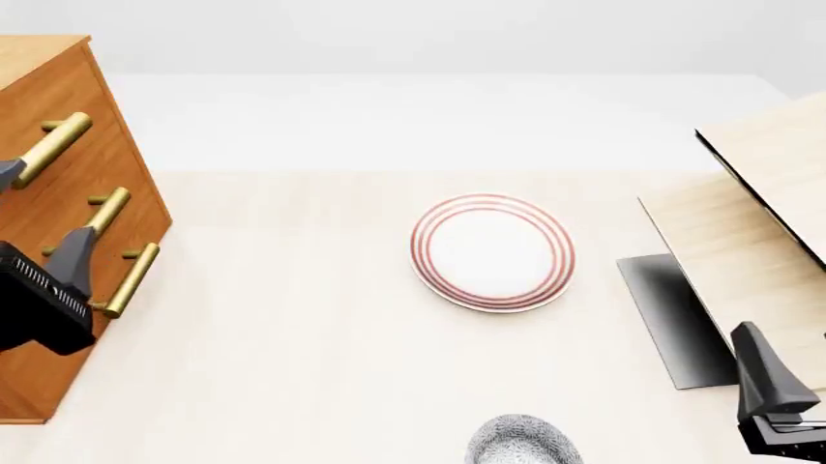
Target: Open the top drawer of the cabinet and put the bowl in it.
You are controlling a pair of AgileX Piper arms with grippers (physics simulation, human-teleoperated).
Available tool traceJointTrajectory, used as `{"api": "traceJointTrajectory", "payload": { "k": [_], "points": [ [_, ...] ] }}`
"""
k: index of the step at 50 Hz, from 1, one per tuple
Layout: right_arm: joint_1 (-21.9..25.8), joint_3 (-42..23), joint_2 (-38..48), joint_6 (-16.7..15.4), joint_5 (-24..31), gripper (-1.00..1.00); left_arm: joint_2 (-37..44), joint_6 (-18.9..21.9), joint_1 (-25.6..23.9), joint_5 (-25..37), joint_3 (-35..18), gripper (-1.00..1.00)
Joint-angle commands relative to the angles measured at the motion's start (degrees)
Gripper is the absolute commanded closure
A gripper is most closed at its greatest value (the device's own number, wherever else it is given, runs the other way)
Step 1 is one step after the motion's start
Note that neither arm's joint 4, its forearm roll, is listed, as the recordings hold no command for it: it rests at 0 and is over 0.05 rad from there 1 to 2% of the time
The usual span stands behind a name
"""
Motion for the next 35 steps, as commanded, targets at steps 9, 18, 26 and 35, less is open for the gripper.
{"api": "traceJointTrajectory", "payload": {
  "k": [9,18,26,35],
  "points": [
    [0.00,0.06,-0.08,0.00,0.01,-1.00,7.02,4.46,1.75,-3.78,-4.68,-1.00],
    [0.00,0.06,-0.08,0.01,0.01,-1.00,9.25,5.21,2.49,-3.51,-6.87,-1.00],
    [0.00,0.06,-0.08,0.00,0.01,-1.00,10.62,5.07,3.07,-3.65,-7.88,-1.00],
    [0.00,0.05,-0.08,-0.01,0.01,-1.00,13.23,4.51,3.73,-5.27,-8.02,-1.00]
  ]
}}
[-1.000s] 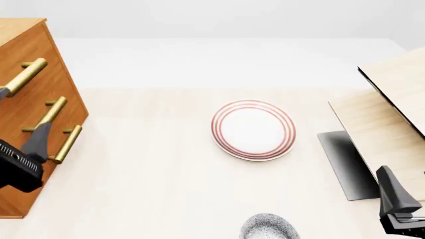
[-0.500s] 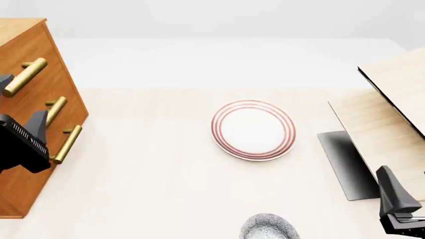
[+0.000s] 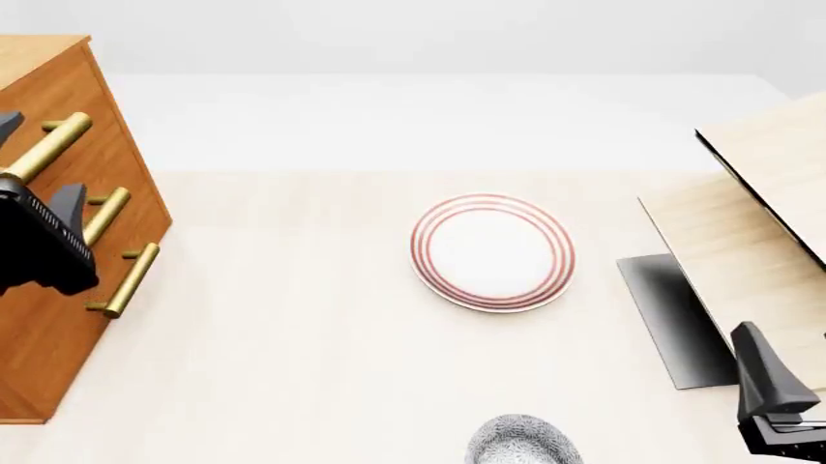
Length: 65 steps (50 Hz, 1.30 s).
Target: Open the top drawer of the cabinet and put the bowl in it.
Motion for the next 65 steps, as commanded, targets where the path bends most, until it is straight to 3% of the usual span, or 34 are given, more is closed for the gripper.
{"api": "traceJointTrajectory", "payload": {
  "k": [1,33,65],
  "points": [
    [-0.01,0.06,-0.08,0.01,0.01,-1.00,3.07,-0.24,0.98,-1.71,-0.64,-1.00],
    [-0.01,0.06,-0.08,0.00,0.01,-1.00,13.71,-1.01,5.35,-10.94,0.98,-1.00],
    [0.00,0.05,-0.08,-0.01,0.01,-1.00,15.39,-1.18,9.27,-16.34,4.13,-1.00]
  ]
}}
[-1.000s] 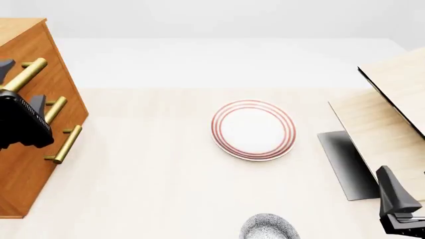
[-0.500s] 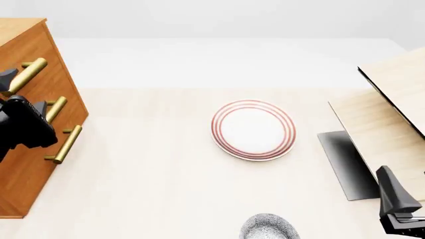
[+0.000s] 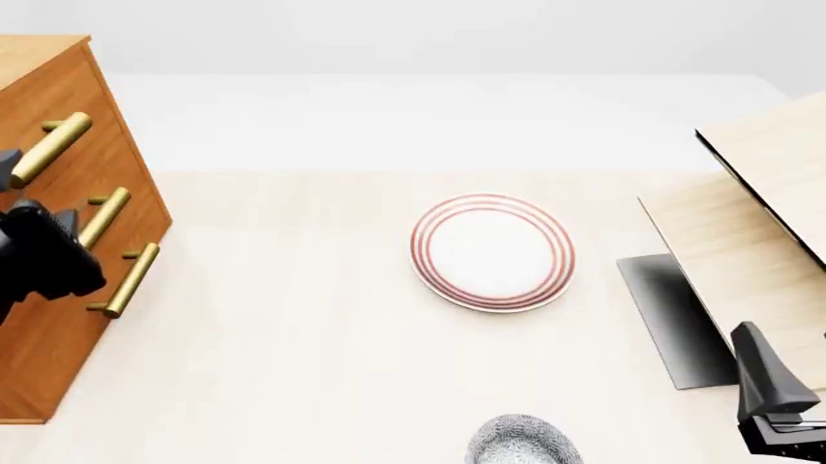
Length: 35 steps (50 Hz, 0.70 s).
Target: Open the top drawer of the cabinet and put the bowl in it.
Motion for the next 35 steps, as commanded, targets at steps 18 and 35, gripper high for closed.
{"api": "traceJointTrajectory", "payload": {
  "k": [18,35],
  "points": [
    [0.00,0.06,-0.08,-0.01,0.01,-1.00,0.59,-0.38,3.50,-1.54,0.35,-1.00],
    [0.00,0.05,-0.08,-0.01,0.01,-1.00,2.40,-0.47,4.58,-2.55,-0.81,-1.00]
  ]
}}
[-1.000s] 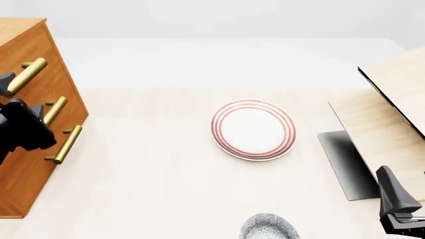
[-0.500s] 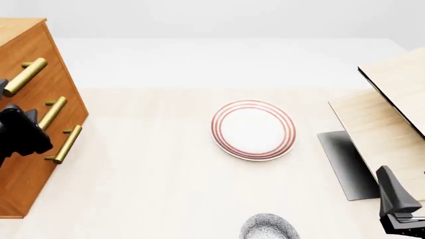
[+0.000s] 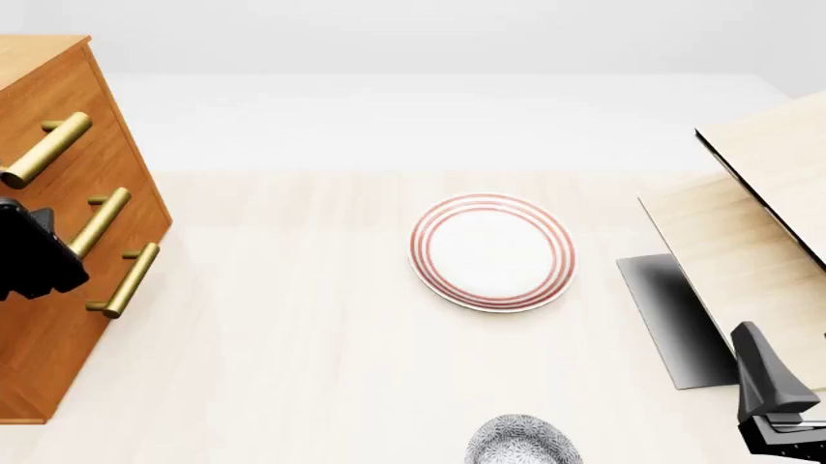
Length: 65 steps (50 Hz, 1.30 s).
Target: Open the top drawer of the cabinet and put the bowl in it.
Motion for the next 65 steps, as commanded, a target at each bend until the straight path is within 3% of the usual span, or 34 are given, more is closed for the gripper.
{"api": "traceJointTrajectory", "payload": {
  "k": [1,30,31,65],
  "points": [
    [0.00,0.05,-0.08,-0.01,0.01,-1.00,2.09,-0.03,0.71,-1.01,-0.90,-1.00],
    [-0.01,0.06,-0.08,0.00,0.01,-1.00,8.48,0.02,2.20,-3.22,-4.25,-1.00],
    [0.00,0.06,-0.08,0.00,0.01,-1.00,8.37,0.13,2.24,-3.65,-4.15,1.00],
    [0.01,0.05,-0.07,-0.02,0.01,-1.00,5.73,2.40,-2.75,-3.51,-2.60,1.00]
  ]
}}
